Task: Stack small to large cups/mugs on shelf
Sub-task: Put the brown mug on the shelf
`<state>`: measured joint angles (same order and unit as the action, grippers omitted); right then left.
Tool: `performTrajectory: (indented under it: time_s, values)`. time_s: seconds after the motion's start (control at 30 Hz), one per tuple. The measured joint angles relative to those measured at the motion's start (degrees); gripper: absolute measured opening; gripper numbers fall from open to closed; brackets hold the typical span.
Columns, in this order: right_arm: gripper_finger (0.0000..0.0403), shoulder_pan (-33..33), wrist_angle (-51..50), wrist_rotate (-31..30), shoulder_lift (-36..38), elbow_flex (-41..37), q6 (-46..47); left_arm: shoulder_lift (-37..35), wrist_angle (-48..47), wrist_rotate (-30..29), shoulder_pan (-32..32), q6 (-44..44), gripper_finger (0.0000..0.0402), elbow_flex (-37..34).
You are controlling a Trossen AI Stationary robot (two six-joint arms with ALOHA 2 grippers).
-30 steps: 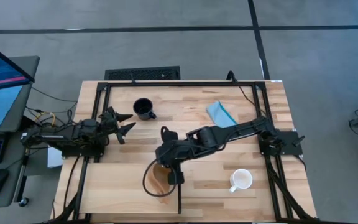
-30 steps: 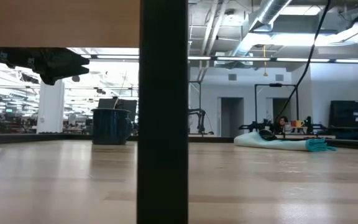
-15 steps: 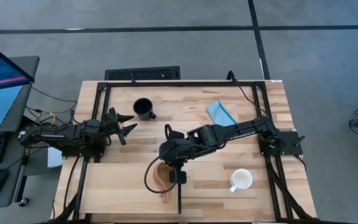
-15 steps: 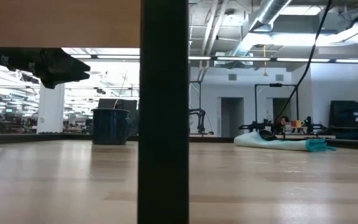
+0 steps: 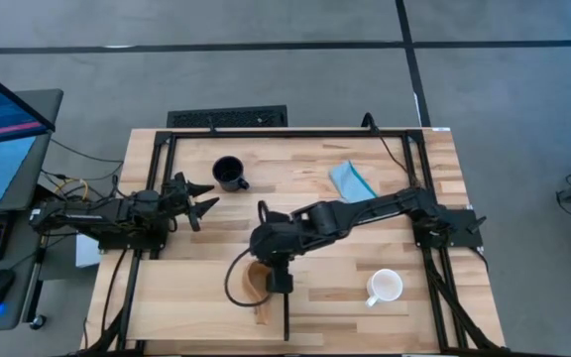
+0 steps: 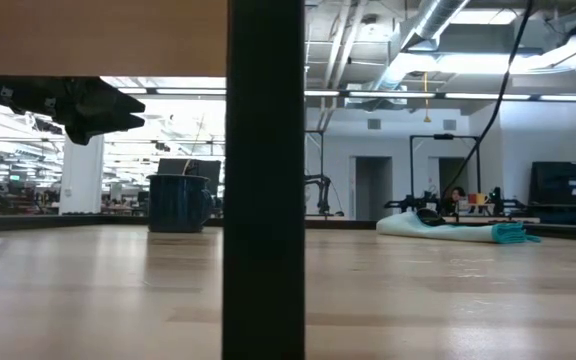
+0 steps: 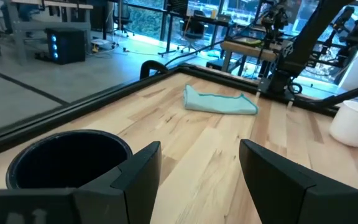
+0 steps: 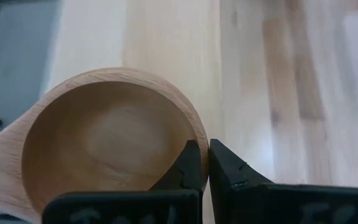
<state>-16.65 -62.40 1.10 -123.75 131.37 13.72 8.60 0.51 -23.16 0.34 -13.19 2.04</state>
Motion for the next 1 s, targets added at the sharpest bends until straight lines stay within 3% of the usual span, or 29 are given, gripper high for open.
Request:
performTrajectory:
  time_s: [0.23, 0.9, 1.0]
  values:
    - [0.0019, 0.0, -1.3, 2.4, -3.9, 3.7, -0.9, -0.2, -0.2, 0.2, 0.0, -0.1, 0.0209, 0.0]
    - [0.0019, 0.1, -4.0, 3.5, -3.9, 3.6, -0.2, 0.0, -0.1, 0.2, 0.0, 0.0, 0.0209, 0.0]
    - [0.0034, 0.2, -4.0, 3.5, -3.9, 3.6, -0.1, 0.0, -0.1, 0.2, 0.0, 0.0, 0.0209, 0.0]
